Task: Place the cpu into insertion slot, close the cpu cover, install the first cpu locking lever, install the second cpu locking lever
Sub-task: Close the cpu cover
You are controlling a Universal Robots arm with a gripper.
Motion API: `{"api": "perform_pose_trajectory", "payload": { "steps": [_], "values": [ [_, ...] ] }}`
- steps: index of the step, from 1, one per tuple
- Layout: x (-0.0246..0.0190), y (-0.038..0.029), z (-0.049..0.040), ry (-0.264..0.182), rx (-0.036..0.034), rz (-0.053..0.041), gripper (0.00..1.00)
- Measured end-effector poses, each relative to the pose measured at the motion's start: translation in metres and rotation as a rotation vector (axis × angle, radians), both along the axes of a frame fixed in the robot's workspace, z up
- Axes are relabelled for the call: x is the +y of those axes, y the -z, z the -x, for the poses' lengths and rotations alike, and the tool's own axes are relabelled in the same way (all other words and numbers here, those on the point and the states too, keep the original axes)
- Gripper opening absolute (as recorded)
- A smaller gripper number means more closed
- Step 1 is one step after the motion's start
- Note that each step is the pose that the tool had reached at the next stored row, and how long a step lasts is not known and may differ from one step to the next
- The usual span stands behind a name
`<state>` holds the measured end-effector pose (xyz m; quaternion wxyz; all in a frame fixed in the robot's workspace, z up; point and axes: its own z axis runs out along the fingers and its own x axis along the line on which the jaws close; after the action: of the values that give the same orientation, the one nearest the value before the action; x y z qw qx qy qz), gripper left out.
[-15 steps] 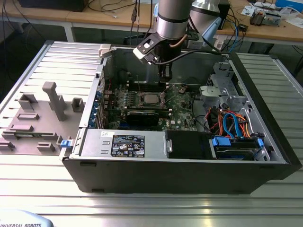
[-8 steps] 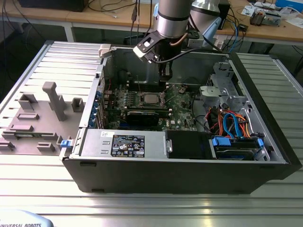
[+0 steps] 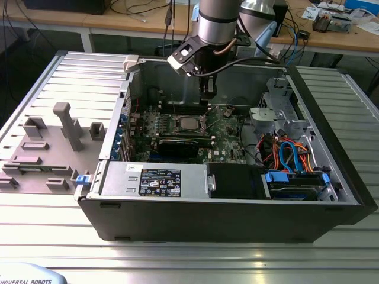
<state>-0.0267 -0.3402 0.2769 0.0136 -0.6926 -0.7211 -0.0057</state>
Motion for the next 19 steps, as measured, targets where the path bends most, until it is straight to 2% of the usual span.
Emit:
{"api": "perform_pose_trajectory", "payload": {
  "steps": [5,10,19],
  "values": [
    [0.0001,0.0007,-0.0208,0.0,-0.0002,-0.0004,0.11],
    [0.0,0.0016,-0.0335,0.0,-0.0001,0.0,0.11],
    [0.0,0.0017,-0.0347,0.0,-0.0002,-0.0003,0.11]
  ]
}}
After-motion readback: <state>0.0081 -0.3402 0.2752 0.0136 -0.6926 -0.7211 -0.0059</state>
